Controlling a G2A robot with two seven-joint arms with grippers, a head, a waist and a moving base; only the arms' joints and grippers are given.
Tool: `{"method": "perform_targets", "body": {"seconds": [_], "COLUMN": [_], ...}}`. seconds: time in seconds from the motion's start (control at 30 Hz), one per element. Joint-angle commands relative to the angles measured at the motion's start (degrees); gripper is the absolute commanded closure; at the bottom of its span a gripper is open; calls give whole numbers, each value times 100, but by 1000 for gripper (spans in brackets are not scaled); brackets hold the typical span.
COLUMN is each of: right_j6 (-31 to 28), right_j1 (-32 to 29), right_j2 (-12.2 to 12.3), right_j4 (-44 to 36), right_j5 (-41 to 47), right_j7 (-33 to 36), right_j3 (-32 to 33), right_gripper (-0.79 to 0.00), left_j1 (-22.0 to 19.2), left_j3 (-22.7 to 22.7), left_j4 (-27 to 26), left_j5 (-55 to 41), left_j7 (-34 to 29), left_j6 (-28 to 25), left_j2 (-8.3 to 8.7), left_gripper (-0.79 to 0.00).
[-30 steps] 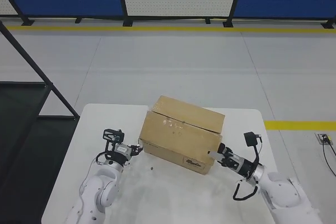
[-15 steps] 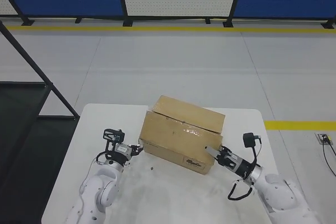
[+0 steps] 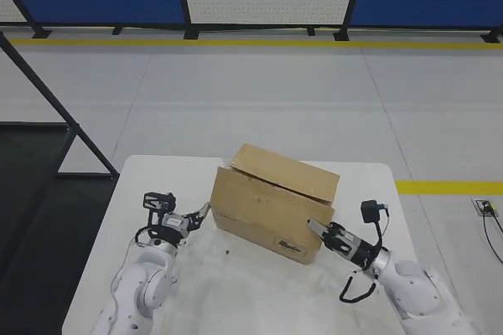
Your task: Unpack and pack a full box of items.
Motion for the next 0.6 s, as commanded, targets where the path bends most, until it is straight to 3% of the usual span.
{"method": "perform_targets", "body": {"seconds": [0.0,0.57], "right_j6": [-91,-1552], "right_j1": [-19,-201], "right_j2": [9,182], "right_j4": [5,290], "right_j5": [43,1190], "right_j7": [39,978], "right_j3": [6,113], "right_gripper": [0,0], "left_j1": [12,66], "left_j3": [-30,-227], "left_j4": [6,13], "left_j5": [-2,-79], "left_j7": [-2,25], "left_j6": [14,240], "left_j2": [4,17], "left_gripper": [-785,-785]}}
